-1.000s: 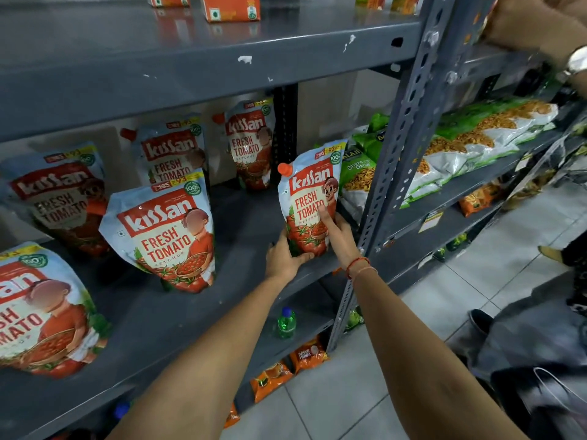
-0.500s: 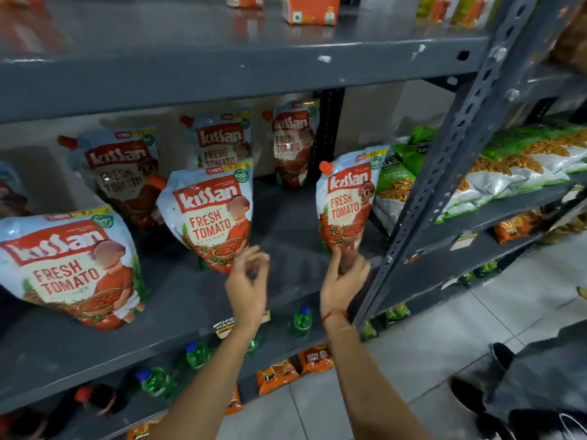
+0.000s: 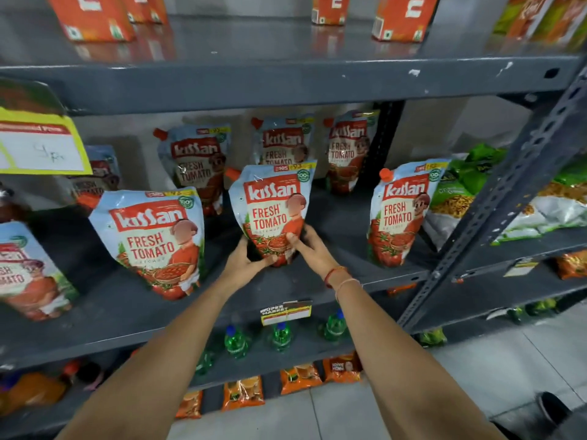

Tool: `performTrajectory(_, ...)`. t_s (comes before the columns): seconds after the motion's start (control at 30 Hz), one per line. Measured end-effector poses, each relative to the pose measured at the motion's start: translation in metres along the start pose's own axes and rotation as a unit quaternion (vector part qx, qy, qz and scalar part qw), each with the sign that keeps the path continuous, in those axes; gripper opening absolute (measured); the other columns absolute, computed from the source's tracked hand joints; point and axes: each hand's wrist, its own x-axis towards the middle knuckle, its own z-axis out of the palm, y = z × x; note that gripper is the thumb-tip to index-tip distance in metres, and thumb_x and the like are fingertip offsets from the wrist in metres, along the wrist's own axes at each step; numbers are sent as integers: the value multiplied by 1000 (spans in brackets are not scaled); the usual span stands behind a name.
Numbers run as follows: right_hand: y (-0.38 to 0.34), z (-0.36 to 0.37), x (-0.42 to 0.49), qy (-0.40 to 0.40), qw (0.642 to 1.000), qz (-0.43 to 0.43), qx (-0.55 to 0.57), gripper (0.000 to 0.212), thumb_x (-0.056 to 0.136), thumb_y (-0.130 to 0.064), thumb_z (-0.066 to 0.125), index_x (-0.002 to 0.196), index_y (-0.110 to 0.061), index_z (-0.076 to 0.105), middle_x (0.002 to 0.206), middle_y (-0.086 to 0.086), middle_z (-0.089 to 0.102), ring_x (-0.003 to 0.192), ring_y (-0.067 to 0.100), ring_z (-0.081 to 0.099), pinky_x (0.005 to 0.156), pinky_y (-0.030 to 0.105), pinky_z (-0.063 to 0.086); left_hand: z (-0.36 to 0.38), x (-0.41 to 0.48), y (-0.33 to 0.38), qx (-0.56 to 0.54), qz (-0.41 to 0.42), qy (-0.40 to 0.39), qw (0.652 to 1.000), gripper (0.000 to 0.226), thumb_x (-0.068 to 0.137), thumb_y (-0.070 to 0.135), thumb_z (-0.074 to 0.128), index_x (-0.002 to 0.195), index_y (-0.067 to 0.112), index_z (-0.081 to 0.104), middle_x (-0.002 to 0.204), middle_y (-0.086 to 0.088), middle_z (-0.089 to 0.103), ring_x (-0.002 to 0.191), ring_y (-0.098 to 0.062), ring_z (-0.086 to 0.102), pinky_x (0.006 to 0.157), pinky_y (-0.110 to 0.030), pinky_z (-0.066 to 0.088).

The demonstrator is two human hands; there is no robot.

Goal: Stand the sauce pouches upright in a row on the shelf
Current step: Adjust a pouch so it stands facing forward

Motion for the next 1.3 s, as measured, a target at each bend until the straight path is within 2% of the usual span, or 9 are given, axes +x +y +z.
performTrajectory(0.1, 2, -7, -5, 5, 1000, -8, 1, 44, 87, -45, 58, 125, -27, 45, 133, 2, 54, 124, 18, 50, 109, 43, 40, 8, -4, 4, 31, 6, 32, 999, 77, 70, 40, 77, 134, 17, 42, 137, -7, 53, 125, -24, 49, 93, -29, 38)
performTrajectory(0.2, 8, -18, -18, 25, 1000, -15, 10, 40, 87, -46, 57, 121, -28, 49, 128, -1, 58, 121, 15, 53, 105, 38, 43, 20, -14, 10, 27, 34, 55, 998, 63, 67, 37, 80, 121, 15, 55, 123, -8, 64, 111, -21, 59, 86, -26, 43)
performTrajectory(0.43, 13, -38, -44, 69, 997, -16, 24, 38, 89, -41, 57, 122, -24, 52, 127, 3, 61, 119, 18, 55, 105, 42, 44, 45, -27, 25, 32, 55, 66, 996, 50, 66, 38, 81, 107, 15, 66, 108, -8, 72, 97, -19, 67, 79, -24, 48)
performTrajectory(0.57, 14, -43, -54, 90, 995, -16, 31, 38, 90, -38, 56, 123, -21, 52, 127, 4, 60, 120, 18, 54, 107, 41, 42, 53, -33, 30, 15, 48, 63, 997, 51, 62, 38, 83, 104, 14, 67, 106, -8, 73, 94, -18, 68, 82, -29, 53)
performTrajectory(0.73, 18, -42, -60, 107, 993, -17, 38, 41, 91, -35, 55, 125, -13, 52, 128, 7, 60, 121, 19, 54, 107, 39, 42, 58, -41, 27, -12, 46, 46, 998, 60, 61, 41, 83, 110, 12, 64, 110, -6, 72, 100, -17, 67, 91, -37, 54)
performTrajectory(0.87, 19, -41, -62, 113, 992, -20, 54, 38, 91, -35, 54, 123, -15, 52, 126, 4, 61, 120, 17, 55, 103, 33, 43, 57, -44, 27, -9, 45, 36, 998, 65, 59, 43, 83, 112, 11, 63, 112, -6, 71, 102, -15, 66, 93, -37, 54)
performTrajectory(1.13, 20, -39, -68, 126, 991, -3, 47, 45, 90, -43, 54, 127, -19, 51, 124, -4, 60, 117, 11, 54, 103, 31, 42, 57, -47, 29, 3, 44, 23, 999, 68, 61, 41, 83, 117, 11, 60, 117, -8, 68, 108, -19, 64, 95, -36, 52)
performTrajectory(1.2, 21, -36, -73, 171, 984, -7, 41, 39, 87, -45, 58, 120, -24, 55, 118, -7, 63, 111, 8, 57, 98, 28, 44, 60, -50, 30, 11, 47, 15, 999, 71, 64, 37, 83, 122, 9, 55, 122, -10, 65, 112, -22, 61, 97, -35, 49)
performTrajectory(1.3, 20, -14, -84, 291, 955, -41, 32, 12, 85, -42, 63, 93, -34, 60, 97, -9, 67, 94, 4, 62, 86, 27, 50, 54, -61, 28, -3, 57, 26, 998, 64, 71, 28, 79, 125, 8, 53, 123, -9, 64, 114, -21, 59, 94, -26, 46)
